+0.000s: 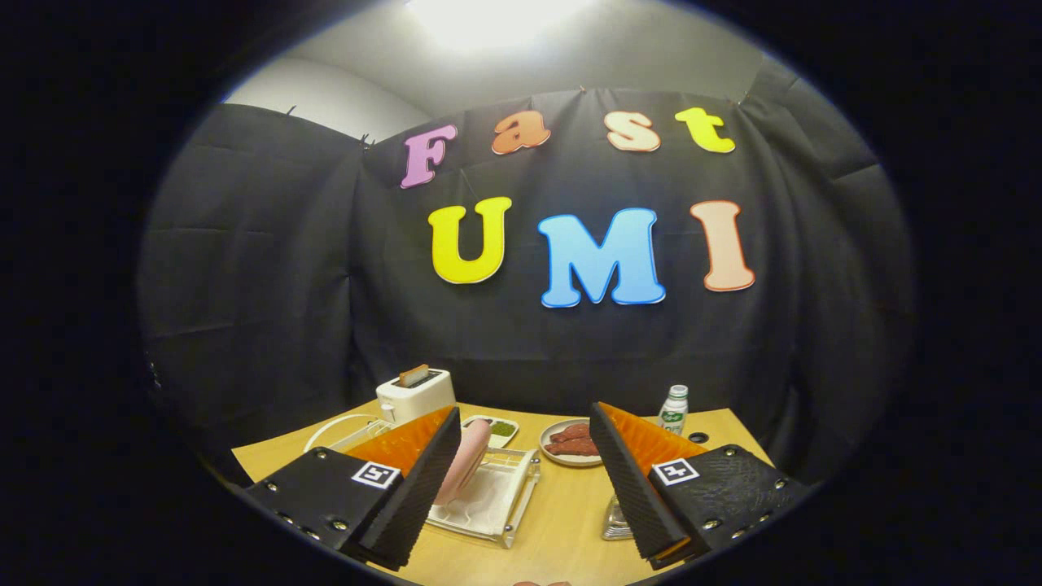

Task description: Take the plate from the dish rack, then take the spoon from the basket and place it into the plate.

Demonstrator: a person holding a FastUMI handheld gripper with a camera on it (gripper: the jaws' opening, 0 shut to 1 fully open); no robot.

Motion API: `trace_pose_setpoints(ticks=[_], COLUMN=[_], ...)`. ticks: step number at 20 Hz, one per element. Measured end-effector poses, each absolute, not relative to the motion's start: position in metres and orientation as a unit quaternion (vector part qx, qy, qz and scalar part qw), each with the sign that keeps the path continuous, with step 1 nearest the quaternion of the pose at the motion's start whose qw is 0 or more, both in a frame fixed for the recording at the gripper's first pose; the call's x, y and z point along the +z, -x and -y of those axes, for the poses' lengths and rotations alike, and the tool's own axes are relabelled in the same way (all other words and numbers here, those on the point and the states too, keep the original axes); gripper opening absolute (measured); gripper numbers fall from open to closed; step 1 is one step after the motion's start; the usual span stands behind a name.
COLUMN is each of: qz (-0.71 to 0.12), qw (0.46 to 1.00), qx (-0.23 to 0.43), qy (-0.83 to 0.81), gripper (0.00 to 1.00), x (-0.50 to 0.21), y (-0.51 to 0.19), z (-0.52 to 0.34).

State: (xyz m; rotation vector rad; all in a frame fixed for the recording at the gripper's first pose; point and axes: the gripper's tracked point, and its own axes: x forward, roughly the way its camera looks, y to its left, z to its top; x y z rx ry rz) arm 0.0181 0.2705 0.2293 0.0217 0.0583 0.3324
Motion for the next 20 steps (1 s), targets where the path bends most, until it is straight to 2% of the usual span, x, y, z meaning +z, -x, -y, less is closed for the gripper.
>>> trace_pose_setpoints(ticks=[12, 16, 20], qz=[-0.286, -0.389, -0.453], qw=[0.937, 0.897, 0.868], qx=[0.199, 0.208, 0.204], qy=[0.005, 0.019, 0.021], gripper=[0.97, 0.98, 0.97], x=[0.138, 0.094, 0.060], y=[-0.133, -0.144, -0.153], z=[-0.350, -0.369, -0.383])
